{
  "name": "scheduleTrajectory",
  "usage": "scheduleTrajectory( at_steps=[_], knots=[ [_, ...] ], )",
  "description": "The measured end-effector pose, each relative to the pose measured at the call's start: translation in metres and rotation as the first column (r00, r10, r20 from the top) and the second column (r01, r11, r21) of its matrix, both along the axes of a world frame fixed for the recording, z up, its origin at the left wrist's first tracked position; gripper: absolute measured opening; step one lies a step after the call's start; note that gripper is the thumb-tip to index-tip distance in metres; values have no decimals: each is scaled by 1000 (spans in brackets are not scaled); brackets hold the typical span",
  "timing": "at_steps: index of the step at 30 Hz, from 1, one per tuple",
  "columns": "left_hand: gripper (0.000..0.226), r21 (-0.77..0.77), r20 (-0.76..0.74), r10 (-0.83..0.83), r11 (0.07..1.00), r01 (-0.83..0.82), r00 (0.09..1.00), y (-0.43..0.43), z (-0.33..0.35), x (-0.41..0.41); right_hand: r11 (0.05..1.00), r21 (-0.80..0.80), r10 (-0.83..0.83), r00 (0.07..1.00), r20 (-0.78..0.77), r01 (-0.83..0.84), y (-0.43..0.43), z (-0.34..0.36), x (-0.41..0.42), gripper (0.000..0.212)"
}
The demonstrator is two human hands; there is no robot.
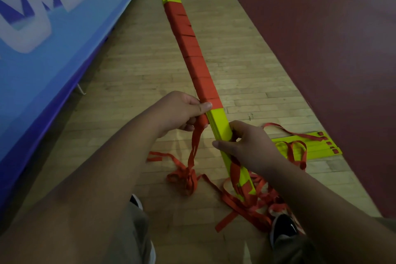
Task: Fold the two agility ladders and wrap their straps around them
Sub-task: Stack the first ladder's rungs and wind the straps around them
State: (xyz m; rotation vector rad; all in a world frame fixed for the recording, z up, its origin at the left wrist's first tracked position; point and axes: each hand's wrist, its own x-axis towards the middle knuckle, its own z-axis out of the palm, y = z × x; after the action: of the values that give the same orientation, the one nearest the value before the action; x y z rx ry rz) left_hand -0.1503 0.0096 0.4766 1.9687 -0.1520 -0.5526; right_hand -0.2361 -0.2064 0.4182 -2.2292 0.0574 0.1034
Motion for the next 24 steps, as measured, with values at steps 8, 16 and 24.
scheduleTrajectory(
  at_steps=[8,16,24],
  knots=[
    [38,125,-4,-57,991,57,998,-2,-2,-4,989,-147,-19,1000,5,20,2,0,-2,37],
    [42,260,73,-64,965,43,995,1,-2,-3,977,-213,-4,1000,-12,2,8,1,-6,46],
    [45,254,101,-71,966,44,992,0,-2,-3,988,-153,-3,999,-47,-4,8,4,-5,50]
  ],
)
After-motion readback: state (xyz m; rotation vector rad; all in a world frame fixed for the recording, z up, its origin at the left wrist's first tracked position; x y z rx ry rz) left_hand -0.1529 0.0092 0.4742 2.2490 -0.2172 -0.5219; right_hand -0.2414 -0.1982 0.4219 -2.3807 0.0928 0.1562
